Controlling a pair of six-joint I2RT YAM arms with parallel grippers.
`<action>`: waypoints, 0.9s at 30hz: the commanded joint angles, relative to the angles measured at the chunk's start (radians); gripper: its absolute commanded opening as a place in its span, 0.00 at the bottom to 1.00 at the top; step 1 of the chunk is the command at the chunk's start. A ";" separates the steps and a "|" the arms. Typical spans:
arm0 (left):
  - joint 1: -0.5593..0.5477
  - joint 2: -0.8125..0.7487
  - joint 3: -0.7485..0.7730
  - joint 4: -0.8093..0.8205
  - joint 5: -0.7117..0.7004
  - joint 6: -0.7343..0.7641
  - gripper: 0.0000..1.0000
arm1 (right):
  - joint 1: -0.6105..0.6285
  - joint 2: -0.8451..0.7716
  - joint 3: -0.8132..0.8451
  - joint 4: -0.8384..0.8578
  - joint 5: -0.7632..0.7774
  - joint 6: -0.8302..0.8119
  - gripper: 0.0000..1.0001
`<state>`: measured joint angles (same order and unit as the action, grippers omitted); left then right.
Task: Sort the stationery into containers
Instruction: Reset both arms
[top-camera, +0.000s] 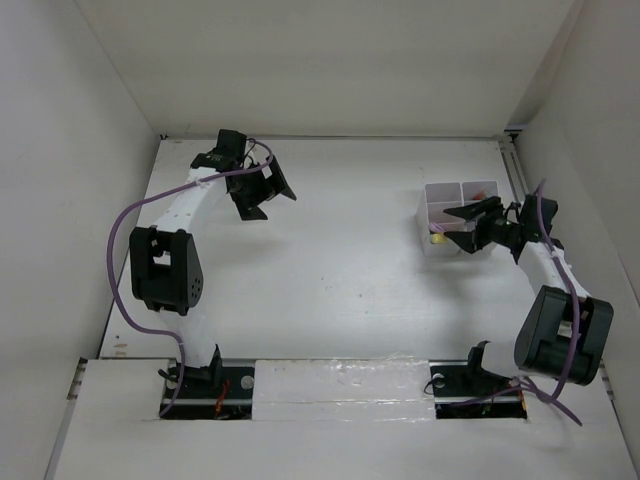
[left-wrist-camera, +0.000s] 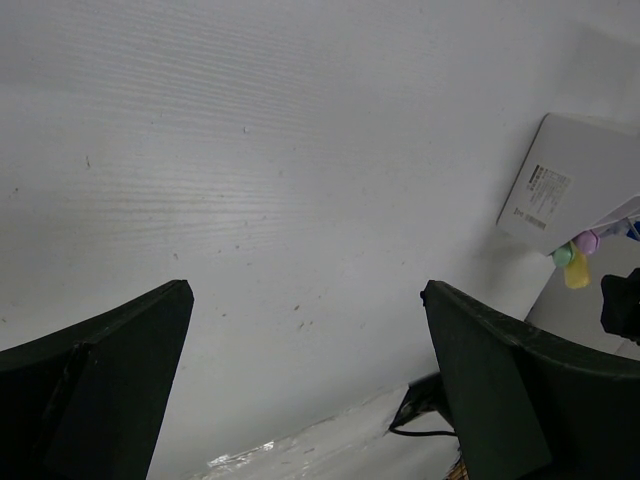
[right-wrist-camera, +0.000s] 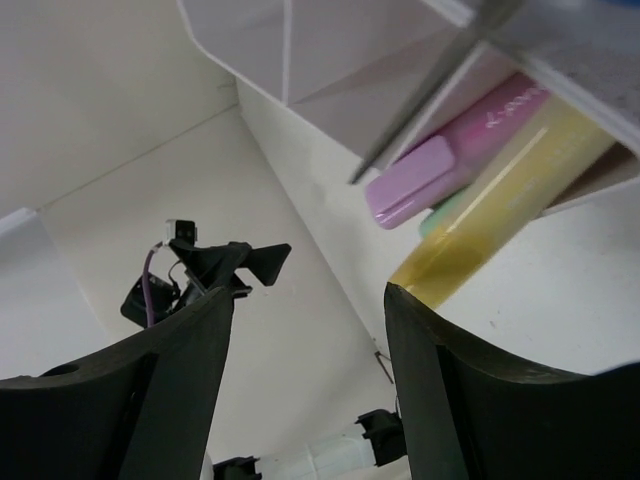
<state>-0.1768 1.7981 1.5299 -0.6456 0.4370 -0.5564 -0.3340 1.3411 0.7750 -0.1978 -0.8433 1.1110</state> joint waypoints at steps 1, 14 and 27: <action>-0.003 -0.020 -0.007 0.009 0.012 0.018 1.00 | 0.033 -0.052 0.113 0.055 -0.008 0.007 0.68; -0.003 -0.029 0.250 -0.109 -0.124 0.018 1.00 | 0.194 -0.051 0.534 -0.225 0.169 -0.322 1.00; -0.003 -0.286 0.405 -0.209 -0.529 0.058 1.00 | 0.539 -0.150 1.029 -0.844 0.993 -0.922 1.00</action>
<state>-0.1772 1.6463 1.9892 -0.8257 0.0151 -0.5320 0.1810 1.2781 1.7950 -0.9222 -0.0738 0.3351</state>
